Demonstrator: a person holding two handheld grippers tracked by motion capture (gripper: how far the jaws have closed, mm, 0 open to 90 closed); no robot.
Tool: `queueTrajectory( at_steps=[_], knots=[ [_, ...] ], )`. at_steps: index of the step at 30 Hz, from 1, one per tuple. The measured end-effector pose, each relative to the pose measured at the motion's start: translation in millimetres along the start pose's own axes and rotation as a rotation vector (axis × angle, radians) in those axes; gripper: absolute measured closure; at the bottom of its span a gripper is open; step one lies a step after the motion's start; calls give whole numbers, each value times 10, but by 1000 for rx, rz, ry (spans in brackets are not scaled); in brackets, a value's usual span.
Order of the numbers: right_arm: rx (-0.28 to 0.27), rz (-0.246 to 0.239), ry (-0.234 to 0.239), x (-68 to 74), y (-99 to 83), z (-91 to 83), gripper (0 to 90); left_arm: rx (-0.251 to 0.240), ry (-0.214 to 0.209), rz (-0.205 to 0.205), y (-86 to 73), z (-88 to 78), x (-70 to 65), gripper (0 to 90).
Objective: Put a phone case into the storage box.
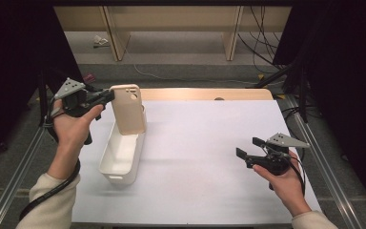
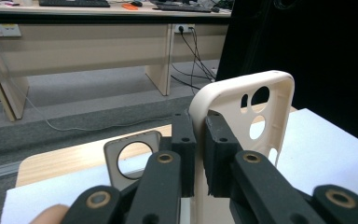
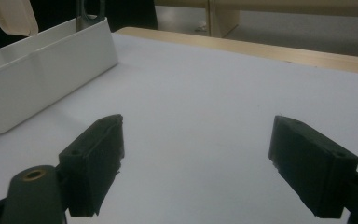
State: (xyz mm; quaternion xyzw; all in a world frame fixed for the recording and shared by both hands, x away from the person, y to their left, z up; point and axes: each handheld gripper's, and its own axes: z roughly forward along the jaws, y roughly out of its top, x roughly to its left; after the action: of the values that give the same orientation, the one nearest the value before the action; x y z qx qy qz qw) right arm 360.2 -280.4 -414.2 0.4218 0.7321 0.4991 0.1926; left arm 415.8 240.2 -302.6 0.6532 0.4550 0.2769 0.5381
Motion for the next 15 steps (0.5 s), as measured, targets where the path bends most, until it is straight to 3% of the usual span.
queueTrajectory(
  at_steps=[15],
  knots=[
    [1,0,-1,0,-1,0,189,5,31,19,-3,-23,86,840]
  ],
)
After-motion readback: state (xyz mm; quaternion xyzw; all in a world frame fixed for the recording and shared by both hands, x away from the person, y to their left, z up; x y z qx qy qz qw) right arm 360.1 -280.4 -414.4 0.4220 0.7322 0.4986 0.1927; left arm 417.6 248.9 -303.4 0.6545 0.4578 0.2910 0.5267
